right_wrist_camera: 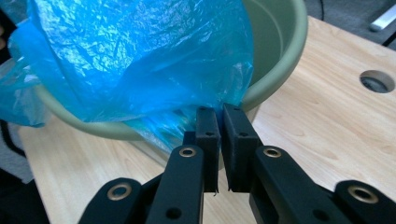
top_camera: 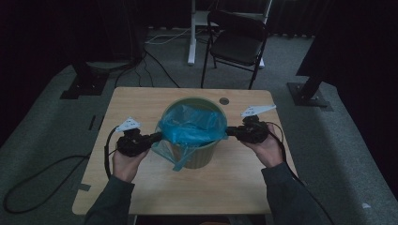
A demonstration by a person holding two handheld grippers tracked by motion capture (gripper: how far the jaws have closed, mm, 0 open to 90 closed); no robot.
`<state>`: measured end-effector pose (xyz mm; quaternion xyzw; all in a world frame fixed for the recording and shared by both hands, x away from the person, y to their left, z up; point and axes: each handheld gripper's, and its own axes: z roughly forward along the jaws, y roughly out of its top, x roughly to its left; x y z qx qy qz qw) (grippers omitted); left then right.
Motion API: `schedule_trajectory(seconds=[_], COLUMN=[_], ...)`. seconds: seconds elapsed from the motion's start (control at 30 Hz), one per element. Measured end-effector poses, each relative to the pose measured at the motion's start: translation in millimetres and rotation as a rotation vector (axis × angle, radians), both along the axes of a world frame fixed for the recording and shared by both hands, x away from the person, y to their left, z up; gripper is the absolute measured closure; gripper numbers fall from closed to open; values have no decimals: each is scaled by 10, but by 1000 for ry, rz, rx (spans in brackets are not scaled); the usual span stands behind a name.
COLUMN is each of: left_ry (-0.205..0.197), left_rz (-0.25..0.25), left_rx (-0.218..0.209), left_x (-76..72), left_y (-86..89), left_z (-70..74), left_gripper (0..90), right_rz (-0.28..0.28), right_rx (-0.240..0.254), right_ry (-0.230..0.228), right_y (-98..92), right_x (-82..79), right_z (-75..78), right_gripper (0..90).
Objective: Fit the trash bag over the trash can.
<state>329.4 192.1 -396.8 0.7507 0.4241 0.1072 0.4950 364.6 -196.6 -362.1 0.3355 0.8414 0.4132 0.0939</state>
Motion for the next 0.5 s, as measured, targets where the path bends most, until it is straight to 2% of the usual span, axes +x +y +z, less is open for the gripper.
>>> schedule_trajectory(seconds=[0.13,0.2,0.27,0.3,0.37,0.5], left_ry=[-4,-8,-9,-9,-11,-19], left_rz=[22,32,46,51,59,64], left_rx=[3,4,4,4,-4,-9], left_x=[83,116,130,128,104,35], left_y=[14,22,34,43,73,105], left_z=[16,25,28,30,38,55], left_gripper=[888,858,792,792,703,655], right_rz=[27,32,33,33,50,73], right_rx=[-8,-11,-2,-2,15,32], right_ry=[11,-3,-21,-21,-51,-85], right_y=[23,36,22,22,-5,0], right_x=[-28,-55,-64,-64,-90,-115], right_z=[-7,3,25,25,77,125], right_gripper=[854,739,648,648,566,540])
